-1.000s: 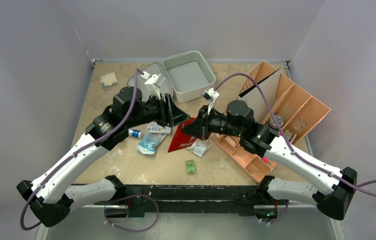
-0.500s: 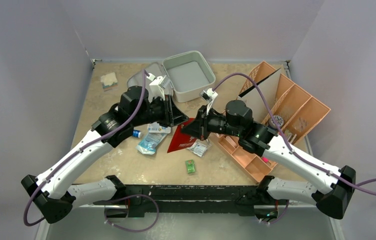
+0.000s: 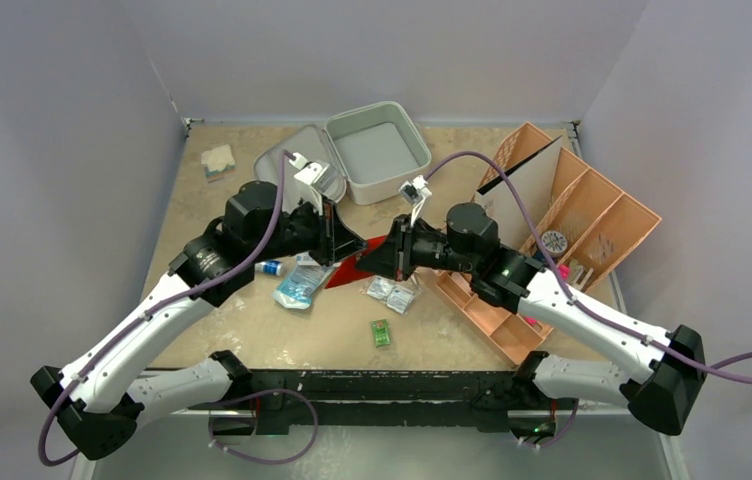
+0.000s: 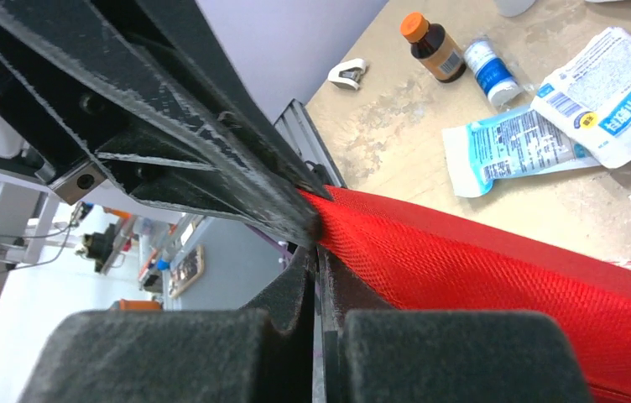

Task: Organize the medicine kit
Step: Zip the medicine pouch.

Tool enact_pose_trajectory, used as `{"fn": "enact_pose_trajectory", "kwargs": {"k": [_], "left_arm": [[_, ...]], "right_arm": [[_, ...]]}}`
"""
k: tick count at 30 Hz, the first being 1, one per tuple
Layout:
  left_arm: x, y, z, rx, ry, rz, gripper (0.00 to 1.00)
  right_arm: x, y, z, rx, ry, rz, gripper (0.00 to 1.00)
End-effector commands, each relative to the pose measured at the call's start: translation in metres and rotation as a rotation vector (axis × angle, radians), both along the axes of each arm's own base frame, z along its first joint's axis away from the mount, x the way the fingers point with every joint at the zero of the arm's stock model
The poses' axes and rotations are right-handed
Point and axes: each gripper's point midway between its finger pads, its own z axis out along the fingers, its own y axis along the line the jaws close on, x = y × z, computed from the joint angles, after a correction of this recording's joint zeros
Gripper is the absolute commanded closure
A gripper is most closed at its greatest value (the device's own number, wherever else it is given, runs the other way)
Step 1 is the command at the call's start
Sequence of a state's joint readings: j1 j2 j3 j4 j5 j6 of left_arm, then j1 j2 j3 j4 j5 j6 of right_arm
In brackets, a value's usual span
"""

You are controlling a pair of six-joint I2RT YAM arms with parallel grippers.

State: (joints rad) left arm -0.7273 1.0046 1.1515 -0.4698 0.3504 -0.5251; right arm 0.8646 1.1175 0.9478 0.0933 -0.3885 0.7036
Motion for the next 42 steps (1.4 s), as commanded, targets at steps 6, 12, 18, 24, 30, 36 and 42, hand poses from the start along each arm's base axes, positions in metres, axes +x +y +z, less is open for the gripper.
{"fn": "enact_pose_trajectory", "kwargs": {"k": [6, 12, 18, 24, 30, 36, 42], "left_arm": [[-0.017, 0.005, 0.046, -0.061, -0.173, -0.097, 1.00], [-0.010, 0.008, 0.035, -0.014, -0.232, -0.095, 1.00], [-0.006, 0.010, 0.035, 0.012, -0.279, -0.103, 1.00], [-0.017, 0.019, 0.027, 0.054, -0.273, -0.124, 0.68], [-0.024, 0.023, 0.014, 0.030, -0.188, -0.094, 0.59], [-0.011, 0.019, -0.006, 0.074, -0.282, -0.113, 0.55], [0.024, 0.017, -0.017, 0.206, -0.338, -0.059, 0.54]], "right_arm": [[0.020, -0.014, -0.016, 0.079, 0.125, -0.079, 1.00], [0.017, -0.021, -0.014, 0.111, 0.148, -0.062, 1.00], [0.016, -0.027, -0.006, 0.145, 0.162, -0.044, 1.00], [0.013, -0.028, 0.014, 0.168, 0.134, -0.030, 1.00], [0.032, -0.024, 0.038, 0.225, 0.098, -0.096, 1.00], [0.047, -0.009, 0.061, 0.306, 0.121, -0.093, 1.00], [0.050, -0.001, 0.075, 0.331, 0.121, -0.064, 1.00]]}}
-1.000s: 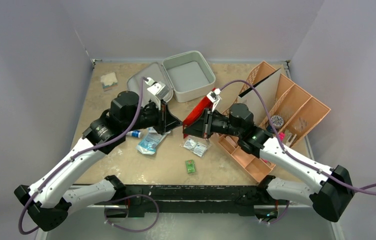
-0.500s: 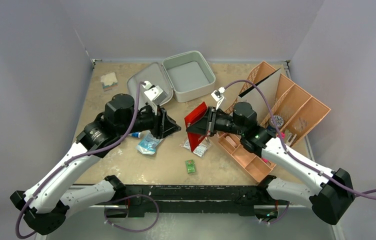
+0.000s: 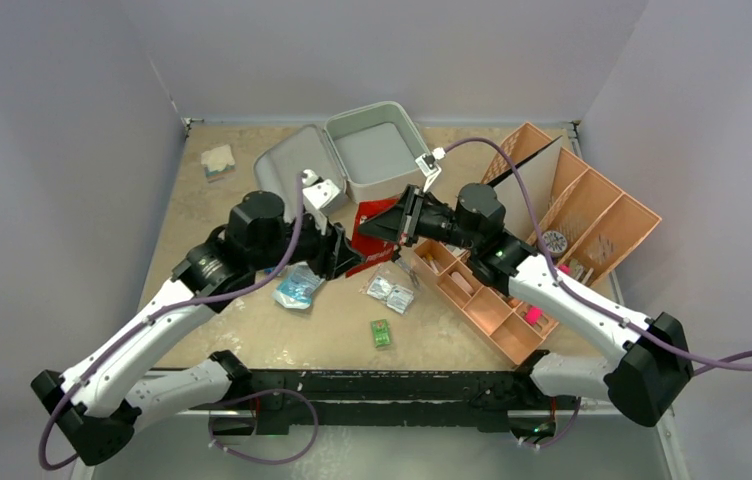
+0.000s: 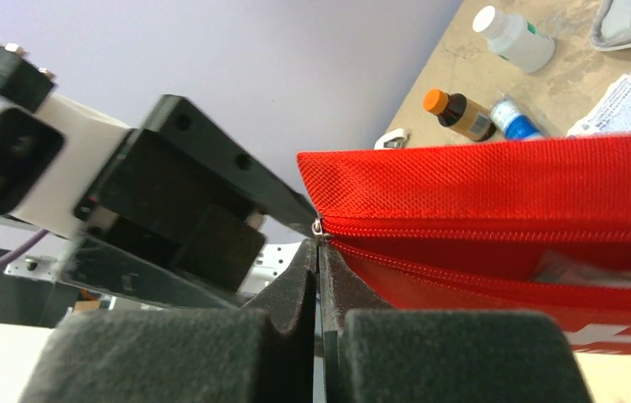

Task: Organize the medicine kit
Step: Zip the medicine pouch.

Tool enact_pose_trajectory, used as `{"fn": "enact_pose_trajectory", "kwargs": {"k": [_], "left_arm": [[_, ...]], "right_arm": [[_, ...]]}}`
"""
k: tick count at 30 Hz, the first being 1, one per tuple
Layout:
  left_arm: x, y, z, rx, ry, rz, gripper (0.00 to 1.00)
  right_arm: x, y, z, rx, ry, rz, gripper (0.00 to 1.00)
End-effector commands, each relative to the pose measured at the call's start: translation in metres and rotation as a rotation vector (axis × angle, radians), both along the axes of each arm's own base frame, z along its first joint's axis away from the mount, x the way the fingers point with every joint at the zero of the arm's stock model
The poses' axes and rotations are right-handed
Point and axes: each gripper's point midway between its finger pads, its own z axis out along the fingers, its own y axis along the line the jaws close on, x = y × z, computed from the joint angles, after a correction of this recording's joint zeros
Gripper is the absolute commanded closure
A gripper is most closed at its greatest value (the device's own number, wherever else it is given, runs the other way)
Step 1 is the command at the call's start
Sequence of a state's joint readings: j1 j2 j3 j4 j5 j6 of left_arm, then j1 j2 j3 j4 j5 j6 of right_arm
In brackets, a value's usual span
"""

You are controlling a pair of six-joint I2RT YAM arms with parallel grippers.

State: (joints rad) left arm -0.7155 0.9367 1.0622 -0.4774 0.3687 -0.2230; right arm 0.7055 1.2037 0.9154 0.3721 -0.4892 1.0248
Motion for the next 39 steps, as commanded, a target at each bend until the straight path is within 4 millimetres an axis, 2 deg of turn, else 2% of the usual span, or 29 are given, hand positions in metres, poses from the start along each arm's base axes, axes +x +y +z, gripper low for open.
{"fn": "enact_pose_trajectory", "kwargs": {"k": [1, 8, 10, 14, 17, 23, 26, 29, 30, 33, 39], "left_arm": [[0.034, -0.001, 0.008, 0.070, -0.123, 0.058, 0.54], [0.065, 0.007, -0.008, 0.155, -0.201, 0.158, 0.54], [0.064, 0.005, -0.005, 0.136, -0.226, 0.147, 0.54], [0.046, -0.006, 0.011, 0.055, -0.272, 0.040, 0.54], [0.040, -0.006, 0.020, 0.022, -0.269, 0.027, 0.54], [0.045, -0.002, 0.016, 0.046, -0.265, 0.053, 0.55], [0.043, -0.003, 0.015, 0.057, -0.273, 0.027, 0.65], [0.041, -0.002, 0.014, 0.079, -0.297, 0.004, 0.96], [0.041, -0.001, 0.015, 0.083, -0.303, 0.009, 1.00], [0.040, 0.002, 0.023, 0.065, -0.331, 0.019, 1.00], [0.028, 0.007, 0.053, -0.038, -0.395, 0.027, 1.00]], "right_arm": [[0.000, 0.002, 0.050, 0.109, -0.086, 0.014, 1.00], [-0.003, 0.003, 0.048, 0.108, -0.082, 0.036, 1.00], [-0.005, 0.003, 0.046, 0.104, -0.079, 0.041, 1.00], [-0.010, 0.002, 0.041, 0.088, -0.074, 0.065, 1.00], [-0.013, 0.001, 0.038, 0.080, -0.069, 0.075, 1.00], [-0.016, 0.002, 0.036, 0.081, -0.072, 0.092, 1.00], [-0.019, 0.002, 0.035, 0.086, -0.073, 0.110, 1.00], [-0.025, 0.000, 0.033, 0.084, -0.068, 0.131, 1.00], [-0.026, 0.000, 0.031, 0.077, -0.061, 0.134, 1.00], [-0.027, -0.006, 0.023, 0.056, -0.038, 0.125, 1.00], [-0.029, -0.015, 0.006, 0.043, 0.016, 0.108, 1.00]]}}
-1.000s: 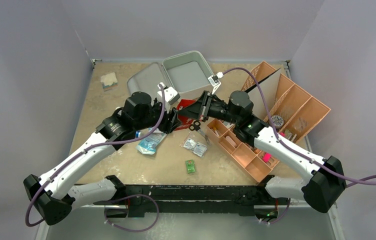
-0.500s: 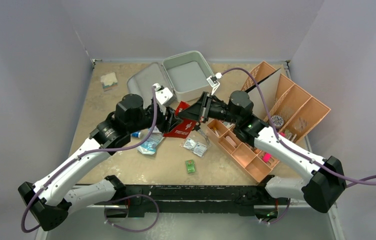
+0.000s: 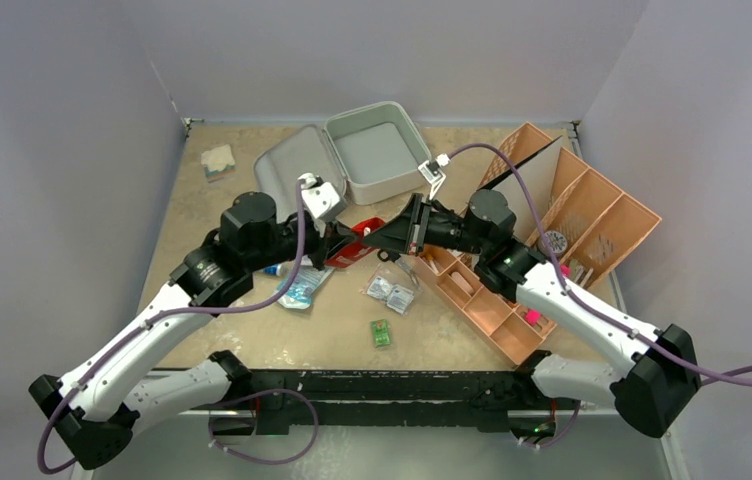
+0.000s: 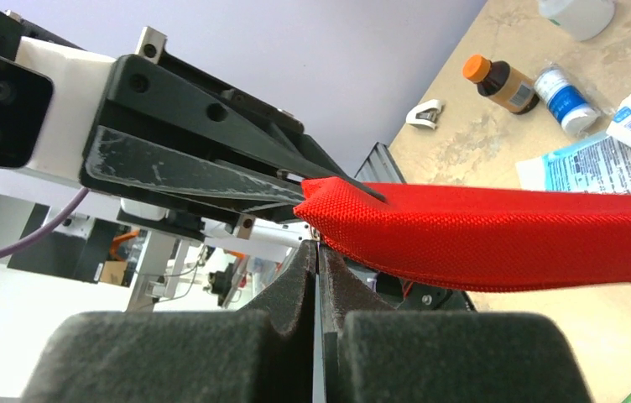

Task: Organize the medicine kit
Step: Zip the medicine pouch.

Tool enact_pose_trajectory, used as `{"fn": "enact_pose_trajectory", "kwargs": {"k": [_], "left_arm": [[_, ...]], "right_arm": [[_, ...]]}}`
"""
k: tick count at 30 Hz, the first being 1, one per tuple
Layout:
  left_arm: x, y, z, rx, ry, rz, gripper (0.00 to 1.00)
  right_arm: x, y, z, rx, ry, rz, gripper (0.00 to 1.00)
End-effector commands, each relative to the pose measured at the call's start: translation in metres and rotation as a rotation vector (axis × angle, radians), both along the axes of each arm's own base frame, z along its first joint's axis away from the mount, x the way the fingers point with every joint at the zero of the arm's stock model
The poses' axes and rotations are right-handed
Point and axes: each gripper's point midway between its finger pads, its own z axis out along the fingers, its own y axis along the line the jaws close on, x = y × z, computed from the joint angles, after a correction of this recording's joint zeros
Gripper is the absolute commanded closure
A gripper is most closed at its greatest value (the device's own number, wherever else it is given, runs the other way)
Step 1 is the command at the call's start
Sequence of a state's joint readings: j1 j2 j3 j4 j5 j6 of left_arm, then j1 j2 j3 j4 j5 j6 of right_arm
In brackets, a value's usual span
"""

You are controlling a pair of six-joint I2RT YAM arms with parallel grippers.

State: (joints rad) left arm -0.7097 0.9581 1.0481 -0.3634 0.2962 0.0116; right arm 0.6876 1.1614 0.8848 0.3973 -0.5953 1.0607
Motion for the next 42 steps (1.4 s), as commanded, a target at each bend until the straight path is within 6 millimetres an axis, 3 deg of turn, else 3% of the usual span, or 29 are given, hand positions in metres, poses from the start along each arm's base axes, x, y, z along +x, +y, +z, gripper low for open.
{"fn": "enact_pose_trajectory", "kwargs": {"k": [1, 7, 8, 10, 16, 24, 34, 42], "left_arm": [[-0.008, 0.006, 0.048, -0.134, -0.126, -0.003, 1.00], [-0.015, 0.004, 0.052, -0.168, -0.099, -0.024, 1.00], [-0.013, 0.005, 0.049, -0.157, -0.090, -0.014, 1.00], [-0.011, 0.007, 0.042, -0.129, -0.073, 0.005, 1.00], [-0.007, 0.011, 0.033, -0.101, -0.056, 0.032, 1.00], [0.003, 0.010, 0.027, -0.084, 0.057, 0.108, 1.00], [0.003, 0.006, 0.030, -0.081, 0.206, 0.146, 1.00], [0.000, 0.000, 0.034, -0.090, 0.248, 0.131, 1.00]], "right_arm": [[-0.008, -0.008, -0.004, 0.003, 0.009, 0.021, 1.00], [-0.008, -0.012, -0.010, -0.024, -0.012, 0.004, 0.98], [-0.007, -0.014, -0.009, -0.041, -0.026, -0.014, 0.85], [-0.001, -0.021, -0.004, -0.081, -0.079, -0.073, 0.71], [-0.001, -0.038, 0.009, -0.205, -0.202, -0.114, 0.54], [0.003, -0.040, 0.027, -0.398, -0.357, -0.166, 0.50], [0.025, -0.030, 0.013, -0.566, -0.473, -0.219, 0.53], [0.031, -0.017, 0.020, -0.558, -0.511, -0.225, 0.51]]}}
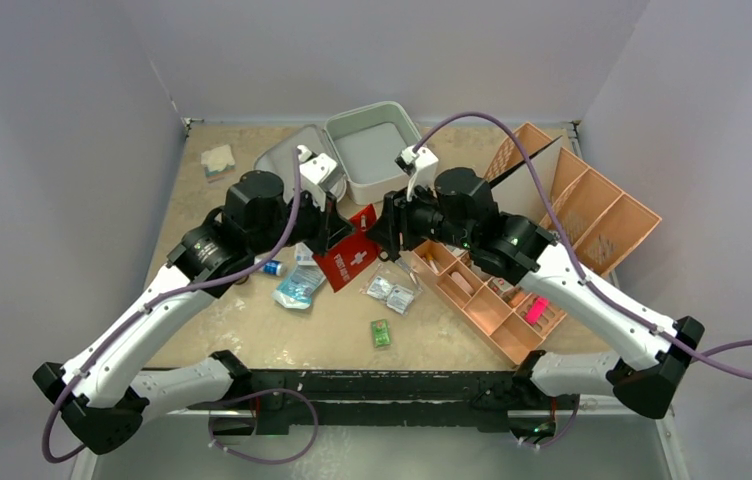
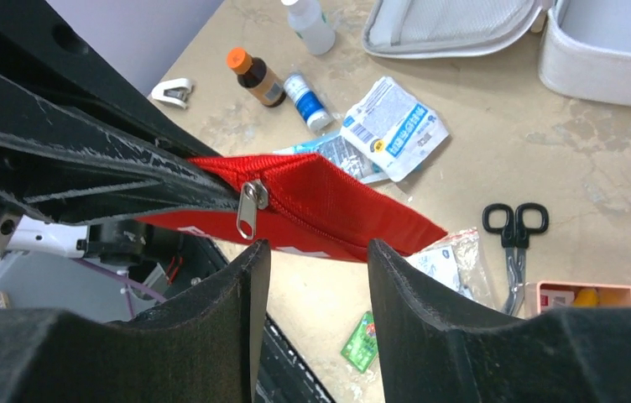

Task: Organize the medicine kit
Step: Zip the medicine pouch.

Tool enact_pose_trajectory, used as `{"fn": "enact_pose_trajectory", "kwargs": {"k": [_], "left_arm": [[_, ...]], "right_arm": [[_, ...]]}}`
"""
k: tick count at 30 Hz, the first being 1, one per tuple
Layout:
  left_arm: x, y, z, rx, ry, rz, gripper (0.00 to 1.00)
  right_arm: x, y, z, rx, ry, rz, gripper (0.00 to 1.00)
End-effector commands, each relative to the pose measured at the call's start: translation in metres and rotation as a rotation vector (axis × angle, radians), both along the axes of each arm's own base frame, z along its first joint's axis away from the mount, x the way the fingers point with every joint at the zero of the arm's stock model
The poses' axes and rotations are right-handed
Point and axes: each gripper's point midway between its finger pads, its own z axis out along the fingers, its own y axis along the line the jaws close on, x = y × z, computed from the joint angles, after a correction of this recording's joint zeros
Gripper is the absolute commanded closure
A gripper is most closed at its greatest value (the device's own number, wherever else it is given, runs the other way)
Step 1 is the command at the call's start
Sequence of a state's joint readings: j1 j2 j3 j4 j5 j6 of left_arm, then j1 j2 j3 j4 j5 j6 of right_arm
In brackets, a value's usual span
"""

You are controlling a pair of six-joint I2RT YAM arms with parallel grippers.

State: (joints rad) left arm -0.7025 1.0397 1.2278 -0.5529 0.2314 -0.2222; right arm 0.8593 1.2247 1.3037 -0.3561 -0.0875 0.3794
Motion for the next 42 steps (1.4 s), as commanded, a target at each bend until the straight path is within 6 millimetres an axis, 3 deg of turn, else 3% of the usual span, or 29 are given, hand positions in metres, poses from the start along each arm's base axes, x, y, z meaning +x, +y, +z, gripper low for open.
{"fn": "enact_pose_trajectory", "kwargs": {"k": [1, 9, 14, 21, 25, 32, 37, 42], "left_arm": [[-0.002, -0.003, 0.019, -0.037, 0.009, -0.003, 1.00], [0.002, -0.005, 0.011, -0.007, 0.057, 0.010, 1.00], [0.002, -0.007, 0.008, -0.004, 0.073, 0.002, 1.00], [0.000, -0.006, 0.009, -0.014, 0.071, 0.003, 1.00], [0.000, -0.005, 0.010, -0.008, 0.065, 0.005, 1.00], [0.002, 0.003, 0.006, 0.025, 0.048, 0.027, 1.00], [0.001, 0.006, 0.003, 0.047, 0.030, 0.020, 1.00], [-0.005, 0.003, 0.007, 0.010, -0.025, -0.030, 1.00]], "right_arm": [[0.005, 0.004, 0.037, 0.046, -0.110, -0.009, 0.51], [0.000, 0.014, 0.045, 0.051, -0.155, 0.009, 0.47], [0.009, 0.014, 0.040, 0.003, -0.146, -0.048, 0.46], [0.015, 0.018, 0.035, -0.059, -0.157, -0.106, 0.51], [0.020, 0.012, 0.028, -0.126, -0.169, -0.149, 0.59], [0.023, 0.002, 0.023, -0.158, -0.172, -0.191, 0.85], [0.014, -0.002, 0.016, -0.164, -0.121, -0.179, 0.92], [0.001, 0.011, 0.012, -0.105, -0.104, -0.089, 0.98]]}}
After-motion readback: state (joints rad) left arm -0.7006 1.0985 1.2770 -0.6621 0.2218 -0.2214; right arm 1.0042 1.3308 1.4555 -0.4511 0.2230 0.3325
